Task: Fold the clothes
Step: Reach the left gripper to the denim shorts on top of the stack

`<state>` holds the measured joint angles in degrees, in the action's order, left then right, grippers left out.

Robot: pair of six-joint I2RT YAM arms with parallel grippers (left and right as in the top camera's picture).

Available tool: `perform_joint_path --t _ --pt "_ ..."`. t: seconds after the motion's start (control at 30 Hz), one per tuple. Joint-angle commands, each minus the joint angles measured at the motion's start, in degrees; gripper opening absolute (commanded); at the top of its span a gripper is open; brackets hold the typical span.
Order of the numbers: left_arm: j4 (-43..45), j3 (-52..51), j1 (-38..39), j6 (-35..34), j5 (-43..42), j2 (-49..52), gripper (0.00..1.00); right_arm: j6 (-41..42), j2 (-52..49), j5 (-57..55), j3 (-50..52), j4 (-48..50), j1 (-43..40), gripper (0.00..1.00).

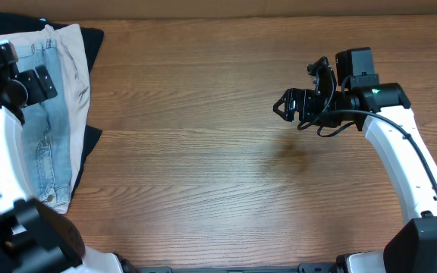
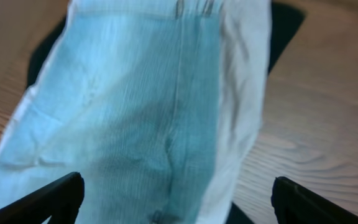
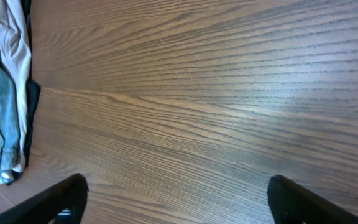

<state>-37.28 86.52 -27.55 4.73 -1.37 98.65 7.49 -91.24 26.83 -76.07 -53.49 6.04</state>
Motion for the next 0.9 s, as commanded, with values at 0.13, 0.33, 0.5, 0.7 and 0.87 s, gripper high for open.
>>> perform_joint_path --t 0.13,0.33,0.5,0.7,0.87 --pt "2.75 1.09 -2.14 2.43 3.1 10.78 0.85 -0.26 0.83 0.92 -0.74 -0.87 0.33 0.82" --pt "1.46 1.09 -8.0 -0.04 1.25 11.82 0.82 -0.26 0.83 0.9 -0.74 -2.64 0.33 0.82" --pt "-1.09 1.09 -14.88 -0.02 -6.36 11.82 0.83 -0.26 0.83 0.9 -0.74 -2.36 0.33 0.82" --pt "0.81 1.07 -20.85 4.28 -6.12 12.0 0.89 -0.26 0.83 0.9 -0.74 -2.54 0.33 0.82" --pt "3.74 1.07 -24.76 4.57 -6.01 13.14 0.92 -0.26 0.83 0.9 -0.74 -2.67 0.33 0.82"
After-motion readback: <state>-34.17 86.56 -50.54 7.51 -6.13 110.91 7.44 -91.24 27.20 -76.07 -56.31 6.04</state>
